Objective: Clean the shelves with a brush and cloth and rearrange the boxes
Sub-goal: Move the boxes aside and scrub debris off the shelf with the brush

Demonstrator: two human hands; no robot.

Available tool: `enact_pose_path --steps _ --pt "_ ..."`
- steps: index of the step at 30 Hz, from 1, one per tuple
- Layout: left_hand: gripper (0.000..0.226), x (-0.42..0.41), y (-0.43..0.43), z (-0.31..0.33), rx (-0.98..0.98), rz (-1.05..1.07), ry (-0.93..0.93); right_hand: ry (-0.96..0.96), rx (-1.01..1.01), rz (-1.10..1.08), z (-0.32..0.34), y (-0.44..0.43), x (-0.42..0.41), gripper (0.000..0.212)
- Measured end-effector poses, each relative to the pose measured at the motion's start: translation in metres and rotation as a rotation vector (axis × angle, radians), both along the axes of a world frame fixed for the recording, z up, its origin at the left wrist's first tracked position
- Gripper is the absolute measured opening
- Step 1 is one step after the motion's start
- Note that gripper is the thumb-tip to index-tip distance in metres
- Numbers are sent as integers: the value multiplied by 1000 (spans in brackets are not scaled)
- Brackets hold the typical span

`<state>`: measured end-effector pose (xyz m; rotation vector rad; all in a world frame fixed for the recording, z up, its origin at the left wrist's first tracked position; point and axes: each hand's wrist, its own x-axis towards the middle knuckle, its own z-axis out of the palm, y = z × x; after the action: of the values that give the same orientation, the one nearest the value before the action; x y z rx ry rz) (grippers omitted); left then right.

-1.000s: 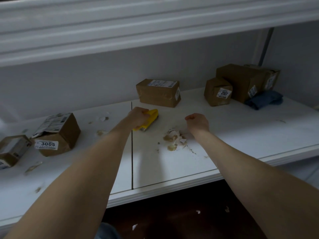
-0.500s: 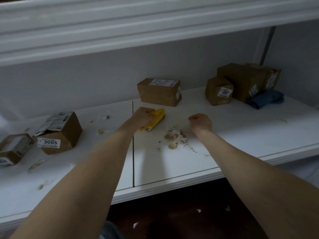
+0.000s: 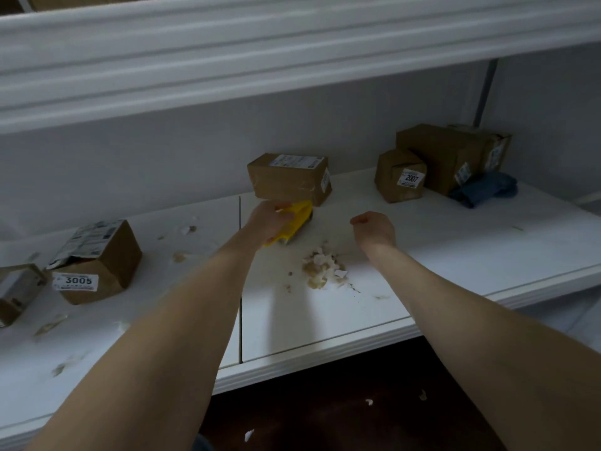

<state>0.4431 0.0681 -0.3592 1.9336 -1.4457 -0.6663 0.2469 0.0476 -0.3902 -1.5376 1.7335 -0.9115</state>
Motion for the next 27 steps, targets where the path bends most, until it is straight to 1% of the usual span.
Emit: enact_pose_path --steps 3,6,7,11,13,17,20,22,24,27 --pt "45 -13 -9 0 44 -37 -34 9 1 -13 -4 -1 -6 32" --pt "44 -22 -11 7 172 -205 -126 27 16 -26 -8 -3 -9 32" --pt "44 -23 -9 10 210 -253 -127 31 21 -27 -8 -3 -8 32" --pt "43 -23 12 19 317 -360 7 29 36 -17 -8 5 -3 31" --pt "42 -20 21 18 270 -322 11 33 22 -1 -5 9 -1 31" --pt "41 2 33 15 66 -54 49 19 3 12 3 13 -8 30" --pt "41 10 38 11 79 18 -40 22 8 15 3 16 -12 31" --pt "42 5 36 6 145 -22 -73 47 17 16 1 18 -13 33" --pt "44 -3 33 3 205 -92 -66 75 26 19 0 19 -12 33" --pt "47 -11 35 5 267 -205 36 83 31 33 0 22 -7 33"
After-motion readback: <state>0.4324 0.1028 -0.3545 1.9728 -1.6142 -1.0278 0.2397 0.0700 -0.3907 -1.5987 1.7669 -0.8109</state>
